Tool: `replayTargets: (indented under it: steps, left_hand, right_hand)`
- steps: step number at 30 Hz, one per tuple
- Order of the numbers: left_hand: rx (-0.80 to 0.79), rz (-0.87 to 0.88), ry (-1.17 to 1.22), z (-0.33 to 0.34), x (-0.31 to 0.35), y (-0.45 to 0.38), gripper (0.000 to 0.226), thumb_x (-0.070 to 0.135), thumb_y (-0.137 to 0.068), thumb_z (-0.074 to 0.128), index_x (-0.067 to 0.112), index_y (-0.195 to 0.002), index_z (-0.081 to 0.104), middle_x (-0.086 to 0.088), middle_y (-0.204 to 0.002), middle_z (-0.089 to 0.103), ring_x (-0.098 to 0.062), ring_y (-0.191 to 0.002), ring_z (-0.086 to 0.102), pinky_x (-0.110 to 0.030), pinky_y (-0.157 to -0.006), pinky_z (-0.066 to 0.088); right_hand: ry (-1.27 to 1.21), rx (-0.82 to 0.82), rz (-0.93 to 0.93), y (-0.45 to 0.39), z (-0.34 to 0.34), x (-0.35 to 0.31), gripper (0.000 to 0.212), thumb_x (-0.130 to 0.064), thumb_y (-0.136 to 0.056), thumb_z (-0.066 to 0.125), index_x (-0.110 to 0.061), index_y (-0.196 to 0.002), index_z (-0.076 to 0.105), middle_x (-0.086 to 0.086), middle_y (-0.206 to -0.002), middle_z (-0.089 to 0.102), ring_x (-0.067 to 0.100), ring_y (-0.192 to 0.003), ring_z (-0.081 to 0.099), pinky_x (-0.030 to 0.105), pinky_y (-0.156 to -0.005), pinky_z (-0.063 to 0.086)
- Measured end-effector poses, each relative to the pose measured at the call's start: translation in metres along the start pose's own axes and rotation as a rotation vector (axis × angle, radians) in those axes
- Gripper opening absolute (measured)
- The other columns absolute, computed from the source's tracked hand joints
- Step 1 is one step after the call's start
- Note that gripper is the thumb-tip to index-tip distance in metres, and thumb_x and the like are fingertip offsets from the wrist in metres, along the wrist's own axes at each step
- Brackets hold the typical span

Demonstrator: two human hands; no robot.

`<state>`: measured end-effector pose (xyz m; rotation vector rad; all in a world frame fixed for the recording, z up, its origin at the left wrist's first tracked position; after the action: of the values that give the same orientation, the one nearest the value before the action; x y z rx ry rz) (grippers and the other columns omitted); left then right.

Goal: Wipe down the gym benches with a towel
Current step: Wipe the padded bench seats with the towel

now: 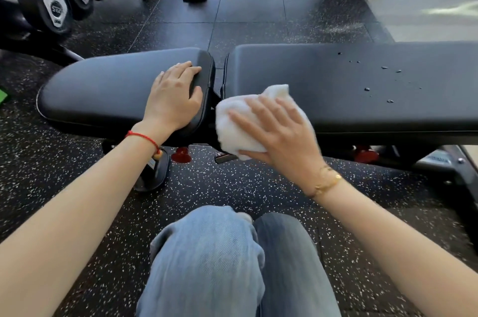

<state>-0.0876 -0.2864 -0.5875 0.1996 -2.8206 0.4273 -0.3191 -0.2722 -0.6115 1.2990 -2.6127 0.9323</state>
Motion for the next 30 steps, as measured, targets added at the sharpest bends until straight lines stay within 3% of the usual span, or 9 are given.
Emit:
replayTargets:
  steps: [4, 7, 12, 14, 17, 19, 23, 27, 30]
  left_hand:
    - [0.014, 0.01, 0.001, 0.001, 0.001, 0.0, 0.047, 0.024, -0.095, 0.047, 0.014, -0.142, 0.048, -0.009, -0.152, 0.042, -0.024, -0.144, 0.033, -0.046, -0.121, 0.02]
    - [0.021, 0.017, 0.002, 0.002, 0.003, 0.001, 0.048, 0.022, -0.095, 0.047, 0.013, -0.142, 0.048, -0.011, -0.152, 0.042, -0.026, -0.143, 0.033, -0.047, -0.121, 0.019]
    - [0.013, 0.019, 0.001, 0.002, 0.002, 0.0, 0.048, 0.02, -0.096, 0.049, 0.012, -0.143, 0.047, -0.011, -0.153, 0.04, -0.026, -0.144, 0.032, -0.046, -0.12, 0.018]
    - [0.006, 0.024, -0.001, 0.001, 0.001, 0.0, 0.048, 0.022, -0.096, 0.047, 0.012, -0.143, 0.046, -0.011, -0.154, 0.04, -0.025, -0.145, 0.031, -0.046, -0.121, 0.018]
    - [0.012, 0.016, 0.0, -0.001, 0.0, 0.001, 0.048, 0.024, -0.096, 0.047, 0.012, -0.143, 0.047, -0.011, -0.153, 0.04, -0.026, -0.145, 0.031, -0.046, -0.12, 0.017]
    - [0.022, 0.008, -0.004, 0.0, 0.002, 0.001, 0.048, 0.021, -0.096, 0.049, 0.012, -0.143, 0.047, -0.01, -0.153, 0.04, -0.025, -0.145, 0.031, -0.046, -0.12, 0.017]
    - [0.051, 0.009, -0.018, 0.002, 0.006, 0.0, 0.046, 0.023, -0.096, 0.051, 0.011, -0.141, 0.05, -0.011, -0.15, 0.044, -0.027, -0.142, 0.035, -0.049, -0.119, 0.021]
    - [0.073, 0.004, -0.004, -0.001, 0.005, -0.001, 0.045, 0.026, -0.094, 0.049, 0.013, -0.137, 0.054, -0.01, -0.146, 0.049, -0.027, -0.138, 0.04, -0.049, -0.117, 0.025]
    - [0.079, 0.012, 0.01, -0.002, 0.004, 0.001, 0.051, 0.031, -0.089, 0.043, 0.014, -0.135, 0.056, -0.008, -0.144, 0.051, -0.026, -0.136, 0.042, -0.049, -0.116, 0.028]
  right_hand:
    - [-0.023, -0.049, 0.187, 0.043, -0.013, 0.053, 0.068, -0.068, -0.096, 0.044, -0.022, -0.145, 0.05, 0.016, -0.138, 0.056, 0.038, -0.128, 0.053, 0.054, -0.112, 0.034]
    - [-0.034, -0.078, 0.263, 0.032, -0.016, 0.044, 0.068, -0.071, -0.095, 0.043, -0.023, -0.141, 0.054, 0.014, -0.137, 0.057, 0.037, -0.127, 0.053, 0.052, -0.111, 0.032]
    - [-0.143, -0.113, 0.145, -0.024, -0.005, -0.025, 0.062, -0.066, -0.096, 0.041, -0.025, -0.14, 0.056, 0.015, -0.146, 0.051, 0.038, -0.132, 0.047, 0.053, -0.113, 0.025]
    - [-0.196, -0.122, 0.126, -0.021, -0.006, -0.019, 0.063, -0.064, -0.098, 0.037, -0.023, -0.142, 0.053, 0.015, -0.147, 0.049, 0.038, -0.134, 0.046, 0.053, -0.115, 0.026]
    - [-0.265, -0.081, 0.283, 0.0, -0.014, 0.024, 0.058, -0.058, -0.101, 0.035, -0.019, -0.14, 0.055, 0.011, -0.14, 0.055, 0.036, -0.126, 0.052, 0.049, -0.113, 0.029]
    - [-0.264, -0.156, 0.436, 0.003, -0.007, 0.068, 0.065, -0.059, -0.098, 0.028, -0.015, -0.137, 0.055, 0.012, -0.136, 0.057, 0.035, -0.123, 0.051, 0.046, -0.11, 0.028]
    - [-0.27, -0.423, 0.626, -0.045, 0.033, 0.118, 0.076, -0.065, -0.094, 0.019, -0.016, -0.149, 0.037, 0.012, -0.153, 0.039, 0.031, -0.141, 0.032, 0.045, -0.118, 0.016]
    - [-0.359, -0.47, 0.473, -0.109, 0.052, 0.077, 0.065, -0.055, -0.103, 0.028, -0.017, -0.156, 0.025, 0.014, -0.161, 0.024, 0.031, -0.147, 0.021, 0.044, -0.12, 0.009]
    - [-0.4, -0.467, 0.308, -0.097, 0.036, 0.047, 0.067, -0.056, -0.101, 0.025, -0.021, -0.158, 0.02, 0.006, -0.166, 0.016, 0.024, -0.152, 0.01, 0.041, -0.123, 0.0]
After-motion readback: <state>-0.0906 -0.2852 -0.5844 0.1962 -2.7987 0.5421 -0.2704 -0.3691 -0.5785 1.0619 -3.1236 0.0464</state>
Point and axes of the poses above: each hand's wrist, its own y-axis away from the middle knuckle, its own z-axis out of the palm, x = y × z, the point moved 4 cm from there along -y, towards the middle knuckle
